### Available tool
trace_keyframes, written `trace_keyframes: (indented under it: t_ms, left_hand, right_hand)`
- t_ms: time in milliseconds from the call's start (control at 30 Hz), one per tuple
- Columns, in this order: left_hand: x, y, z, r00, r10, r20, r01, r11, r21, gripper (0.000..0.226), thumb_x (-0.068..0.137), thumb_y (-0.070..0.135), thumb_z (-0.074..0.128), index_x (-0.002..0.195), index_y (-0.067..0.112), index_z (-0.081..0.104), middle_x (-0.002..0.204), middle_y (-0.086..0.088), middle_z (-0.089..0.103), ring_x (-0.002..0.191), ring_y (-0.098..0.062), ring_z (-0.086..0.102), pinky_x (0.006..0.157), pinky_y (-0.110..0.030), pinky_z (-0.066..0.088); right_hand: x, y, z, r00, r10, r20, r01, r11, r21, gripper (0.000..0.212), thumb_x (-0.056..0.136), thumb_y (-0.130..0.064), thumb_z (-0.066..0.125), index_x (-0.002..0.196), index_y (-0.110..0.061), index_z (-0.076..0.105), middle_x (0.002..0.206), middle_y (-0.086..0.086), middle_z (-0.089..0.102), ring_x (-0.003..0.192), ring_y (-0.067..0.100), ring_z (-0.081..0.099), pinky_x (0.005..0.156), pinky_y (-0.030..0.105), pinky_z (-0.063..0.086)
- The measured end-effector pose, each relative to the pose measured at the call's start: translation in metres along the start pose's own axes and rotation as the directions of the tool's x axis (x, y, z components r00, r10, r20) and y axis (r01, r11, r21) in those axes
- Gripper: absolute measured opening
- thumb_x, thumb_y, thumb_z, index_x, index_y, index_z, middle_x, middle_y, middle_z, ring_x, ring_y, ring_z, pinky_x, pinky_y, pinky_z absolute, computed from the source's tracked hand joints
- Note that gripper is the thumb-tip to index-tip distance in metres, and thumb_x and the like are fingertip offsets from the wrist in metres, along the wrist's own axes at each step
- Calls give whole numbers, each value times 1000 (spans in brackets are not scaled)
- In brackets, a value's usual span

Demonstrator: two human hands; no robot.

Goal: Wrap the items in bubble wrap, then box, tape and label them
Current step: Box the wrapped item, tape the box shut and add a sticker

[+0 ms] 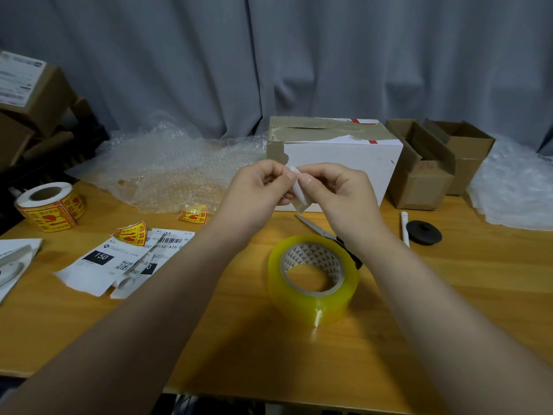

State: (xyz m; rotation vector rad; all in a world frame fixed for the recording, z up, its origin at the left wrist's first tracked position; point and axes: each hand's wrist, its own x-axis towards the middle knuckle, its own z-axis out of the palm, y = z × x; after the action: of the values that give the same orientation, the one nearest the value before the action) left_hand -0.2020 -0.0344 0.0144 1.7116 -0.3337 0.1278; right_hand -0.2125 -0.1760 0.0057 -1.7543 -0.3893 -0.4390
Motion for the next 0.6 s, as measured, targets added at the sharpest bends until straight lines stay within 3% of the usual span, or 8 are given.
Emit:
trace_keyframes:
  t_ms: [133, 233, 300, 400, 500, 600]
  left_hand:
    - [-3, 4, 3, 1000, 16, 19, -16, 1000, 24, 15, 94, 10, 54, 80, 12, 60, 81, -10, 64, 71, -10, 59, 72, -20, 53]
    - [-4, 2, 6, 998, 58, 19, -60, 991, 120, 14, 94, 14, 55, 81, 13, 59, 87, -25, 62, 75, -21, 57, 78, -37, 52]
    - [-4, 2, 6, 997, 74, 18, -76, 983, 169, 14, 94, 17, 56, 82, 11, 60, 90, -28, 62, 78, -33, 57, 83, -50, 50]
    - [-4, 0, 8, 994, 107, 17, -108, 959, 262, 14, 94, 18, 56, 84, 9, 61, 80, -14, 64, 84, -34, 60, 81, -50, 50]
    - [-6, -1, 10, 992, 123, -19, -114, 959, 260, 15, 93, 20, 56, 85, 8, 61, 83, -13, 65, 85, -33, 61, 81, -52, 49]
    - [-6, -2, 11, 990, 133, -47, -120, 970, 213, 15, 93, 18, 54, 83, 9, 58, 84, -19, 64, 84, -38, 60, 79, -54, 49]
  right_hand:
    - [-1, 5, -3, 978, 196, 71, -208, 935, 288, 17, 91, -4, 58, 94, -14, 71, 87, 4, 73, 86, 19, 68, 80, 31, 56]
    - [0, 5, -6, 941, 302, 153, -337, 783, 523, 26, 83, -19, 59, 96, 0, 70, 92, 15, 71, 88, 24, 67, 81, 35, 55]
    - [-1, 3, -7, 946, 291, 142, -323, 825, 463, 28, 85, -27, 60, 91, -2, 70, 79, 7, 72, 81, 19, 68, 77, 31, 54]
    - [-1, 2, -6, 977, 208, 35, -210, 948, 239, 15, 86, -16, 66, 87, -1, 71, 70, 3, 71, 70, 13, 67, 69, 26, 54]
    - [1, 0, -3, 979, 202, -24, -194, 962, 192, 13, 88, -10, 65, 81, 0, 69, 62, -2, 67, 58, 4, 61, 60, 18, 49]
    - [0, -2, 4, 957, 288, -33, -272, 932, 240, 14, 90, -12, 63, 83, -1, 68, 72, 7, 68, 65, 11, 64, 60, 21, 50]
